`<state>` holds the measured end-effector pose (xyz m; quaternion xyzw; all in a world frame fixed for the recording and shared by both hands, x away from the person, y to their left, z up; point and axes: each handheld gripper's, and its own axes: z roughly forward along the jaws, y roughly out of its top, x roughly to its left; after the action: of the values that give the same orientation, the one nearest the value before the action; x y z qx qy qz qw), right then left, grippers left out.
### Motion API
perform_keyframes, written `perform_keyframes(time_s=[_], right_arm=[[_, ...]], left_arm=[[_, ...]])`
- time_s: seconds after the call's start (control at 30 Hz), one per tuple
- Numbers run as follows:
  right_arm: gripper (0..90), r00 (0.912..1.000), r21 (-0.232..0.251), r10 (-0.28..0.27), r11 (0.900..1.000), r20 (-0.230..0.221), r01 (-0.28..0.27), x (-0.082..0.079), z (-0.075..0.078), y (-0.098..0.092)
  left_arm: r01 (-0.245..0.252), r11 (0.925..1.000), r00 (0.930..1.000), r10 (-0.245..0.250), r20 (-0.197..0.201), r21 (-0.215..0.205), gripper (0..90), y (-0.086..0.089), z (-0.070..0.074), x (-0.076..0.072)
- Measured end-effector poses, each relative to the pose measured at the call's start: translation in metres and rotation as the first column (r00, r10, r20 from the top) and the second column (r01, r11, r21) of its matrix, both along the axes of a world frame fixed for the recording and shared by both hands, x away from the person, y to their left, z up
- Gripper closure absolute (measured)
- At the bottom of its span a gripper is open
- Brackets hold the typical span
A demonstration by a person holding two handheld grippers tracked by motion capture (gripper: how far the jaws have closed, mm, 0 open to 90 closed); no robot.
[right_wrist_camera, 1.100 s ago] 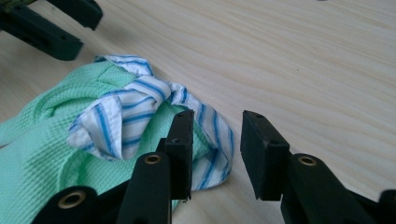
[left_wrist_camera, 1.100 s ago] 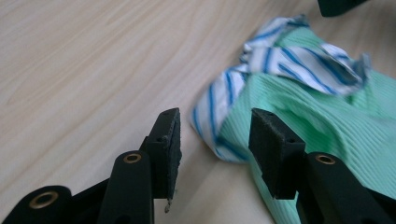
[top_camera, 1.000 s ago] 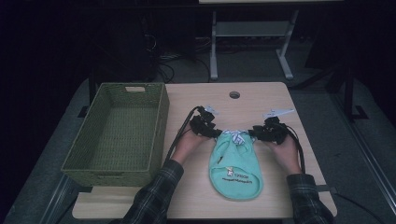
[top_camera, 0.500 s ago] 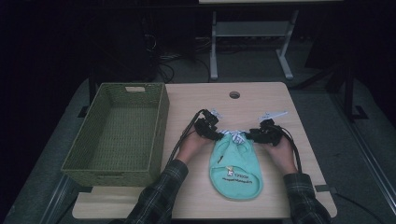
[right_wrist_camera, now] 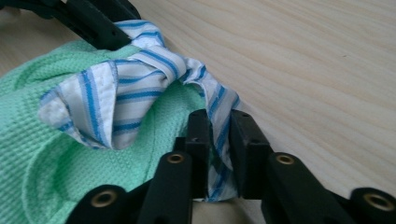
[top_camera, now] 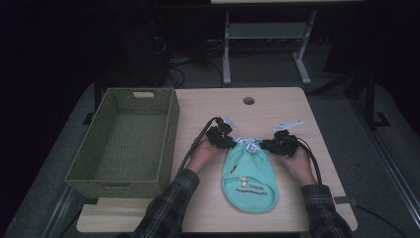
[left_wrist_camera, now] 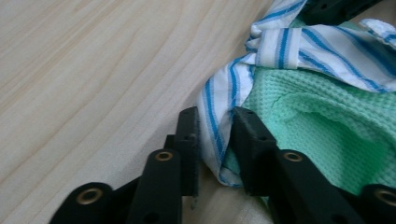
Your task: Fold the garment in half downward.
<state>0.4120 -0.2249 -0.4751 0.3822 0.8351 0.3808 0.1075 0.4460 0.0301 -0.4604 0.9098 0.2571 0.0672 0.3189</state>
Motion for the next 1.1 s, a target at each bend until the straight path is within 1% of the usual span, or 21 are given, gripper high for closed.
perform_keyframes(time_s=[0.07,0.17,0.27,0.3,0.33,0.37,0.43,0.5,0.6,0.67,0.7,0.8,0.83,0.87,0.9,0.97,1.0,1.1], right_arm=[[81.8,0.9999,0.007,-0.003,1.0,-0.015,0.003,0.001,0.0,0.0],[84.0,0.9995,0.015,-0.006,1.0,-0.031,0.007,0.001,0.001,-0.001],[84.6,0.9987,0.024,-0.017,1.0,-0.048,0.018,0.001,0.001,-0.001],[84.7,0.9985,0.022,-0.019,1.0,-0.051,0.02,0.001,0.001,-0.001],[84.9,0.9982,0.019,-0.019,1.0,-0.056,0.021,0.0,0.002,-0.001],[85.1,0.9983,0.013,-0.017,1.0,-0.057,0.017,0.001,0.003,-0.001],[85.3,0.9988,-0.004,-0.009,1.0,-0.048,0.009,0.001,0.005,0.0],[85.4,0.9992,-0.002,-0.009,1.0,-0.038,0.009,0.0,0.006,0.001],[85.5,0.9995,-0.009,-0.005,1.0,-0.03,0.005,-0.001,0.011,0.002],[85.5,0.9997,0.0,-0.005,1.0,-0.025,0.005,-0.003,0.016,0.003],[85.5,0.9998,-0.001,0.0,1.0,-0.019,0.0,-0.004,0.018,0.002],[85.5,1.0,0.012,0.001,1.0,-0.002,-0.001,-0.005,0.025,0.002],[85.5,1.0,0.019,-0.002,1.0,0.002,0.002,-0.006,0.027,0.002],[85.5,1.0,0.023,0.0,1.0,0.008,0.0,-0.006,0.03,0.002],[85.5,0.9998,0.027,0.001,1.0,0.018,-0.002,-0.006,0.034,0.001],[85.5,0.9994,0.034,0.009,0.999,0.033,-0.01,-0.007,0.039,0.001],[85.5,0.9993,0.042,0.004,0.999,0.036,-0.005,-0.008,0.044,0.001],[85.5,0.9973,0.049,0.017,0.999,0.072,-0.021,-0.009,0.054,0.001]], left_arm=[[0.008,0.9999,0.9999,-0.009,-0.008,-0.006,79.7,0.0,0.0,0.0],[0.009,1.0,0.9999,-0.009,-0.005,0.0,83.7,-0.001,0.0,-0.001],[0.01,0.9997,0.9995,-0.011,0.029,0.023,84.8,-0.003,0.001,-0.004],[0.001,0.9995,0.9991,-0.002,0.043,0.032,85.0,-0.003,0.001,-0.005],[-0.001,0.9991,0.9987,-0.001,0.05,0.042,85.2,-0.003,0.002,-0.006],[-0.005,0.9993,0.9988,0.004,0.05,0.037,85.3,-0.003,0.002,-0.006],[-0.011,0.9992,0.9985,0.009,0.055,0.039,85.3,-0.002,0.002,-0.006],[-0.012,0.9989,0.9981,0.009,0.061,0.045,85.4,-0.001,0.004,-0.007],[-0.016,0.9994,0.9968,0.014,0.078,0.029,85.4,0.002,0.01,-0.009],[-0.022,0.9997,0.9962,0.021,0.085,0.01,85.4,0.004,0.014,-0.01],[-0.015,0.9998,0.9955,0.013,0.094,0.013,85.4,0.006,0.017,-0.011],[-0.018,0.9998,0.9934,0.018,0.114,-0.007,85.4,0.008,0.024,-0.013],[-0.014,0.9999,0.9927,0.015,0.12,-0.008,85.4,0.009,0.027,-0.013],[-0.016,0.9996,0.9916,0.019,0.128,-0.022,85.4,0.01,0.03,-0.015],[-0.015,0.9996,0.9907,0.018,0.135,-0.025,85.4,0.012,0.033,-0.015],[-0.013,0.9994,0.9898,0.018,0.141,-0.031,85.4,0.013,0.035,-0.016],[-0.015,0.999,0.9874,0.022,0.157,-0.043,85.4,0.015,0.043,-0.018],[-0.011,0.998,0.9828,0.023,0.183,-0.062,85.4,0.019,0.055,-0.02]])
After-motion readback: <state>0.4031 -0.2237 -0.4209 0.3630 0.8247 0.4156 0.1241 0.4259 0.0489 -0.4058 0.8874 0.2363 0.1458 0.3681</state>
